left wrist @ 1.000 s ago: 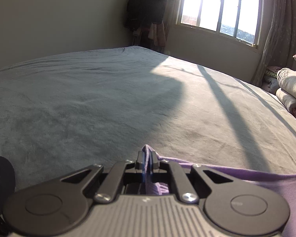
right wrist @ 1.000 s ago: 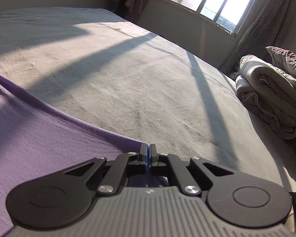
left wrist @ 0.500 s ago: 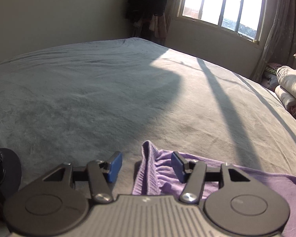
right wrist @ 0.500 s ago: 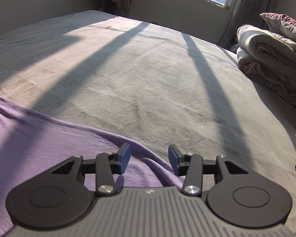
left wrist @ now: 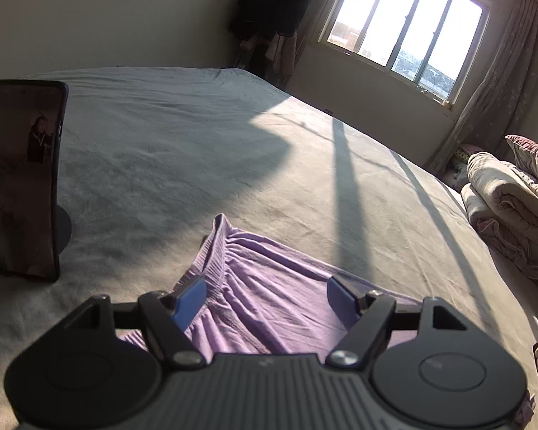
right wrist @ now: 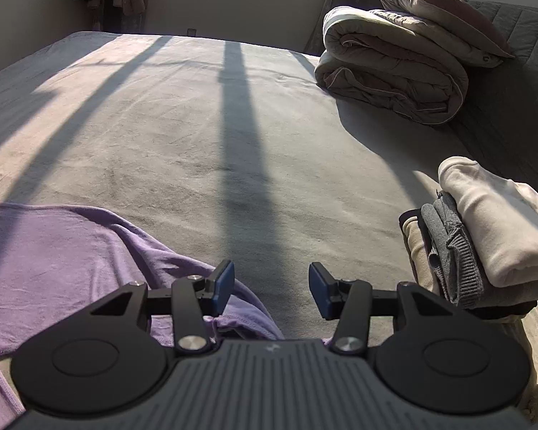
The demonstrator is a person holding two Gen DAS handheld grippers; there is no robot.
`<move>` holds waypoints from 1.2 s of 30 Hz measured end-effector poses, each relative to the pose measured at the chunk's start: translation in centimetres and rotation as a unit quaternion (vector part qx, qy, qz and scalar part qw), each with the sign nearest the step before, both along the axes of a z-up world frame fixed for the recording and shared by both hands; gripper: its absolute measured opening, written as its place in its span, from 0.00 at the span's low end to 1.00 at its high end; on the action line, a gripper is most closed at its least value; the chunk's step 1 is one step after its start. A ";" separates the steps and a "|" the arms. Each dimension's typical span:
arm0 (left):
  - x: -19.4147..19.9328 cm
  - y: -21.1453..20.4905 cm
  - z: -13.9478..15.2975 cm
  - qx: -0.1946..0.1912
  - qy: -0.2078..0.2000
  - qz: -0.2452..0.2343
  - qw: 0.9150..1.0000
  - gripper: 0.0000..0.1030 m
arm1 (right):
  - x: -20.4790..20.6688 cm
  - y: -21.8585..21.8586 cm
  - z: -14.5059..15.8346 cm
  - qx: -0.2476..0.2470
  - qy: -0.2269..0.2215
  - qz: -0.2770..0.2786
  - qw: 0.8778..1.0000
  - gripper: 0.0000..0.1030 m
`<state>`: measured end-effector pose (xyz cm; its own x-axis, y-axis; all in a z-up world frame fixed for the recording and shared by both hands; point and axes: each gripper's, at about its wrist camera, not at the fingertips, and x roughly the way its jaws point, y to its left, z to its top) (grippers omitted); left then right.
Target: Fold clothes
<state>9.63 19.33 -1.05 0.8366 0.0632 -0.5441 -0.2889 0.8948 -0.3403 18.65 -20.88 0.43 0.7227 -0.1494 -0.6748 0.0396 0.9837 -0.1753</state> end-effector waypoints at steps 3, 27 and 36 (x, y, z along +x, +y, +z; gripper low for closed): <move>-1.0 -2.3 -0.5 -0.018 0.007 -0.031 0.999 0.76 | -1.3 -1.9 -0.5 0.015 0.004 -0.011 1.000 0.49; 3.9 -25.0 -1.9 0.076 0.023 -0.288 0.954 0.68 | -3.0 -14.3 -5.8 0.217 -0.077 0.093 0.969 0.11; 5.7 -29.9 -2.4 0.134 0.017 -0.306 0.942 0.68 | -5.2 -16.9 -7.6 0.306 -0.125 0.138 0.934 0.01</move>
<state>15.32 -10.54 -3.42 0.7429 -0.2866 -0.6050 0.3029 0.9498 -0.0780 13.48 -37.77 -7.20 0.8226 0.4243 -0.3786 -0.2658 0.8754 0.4037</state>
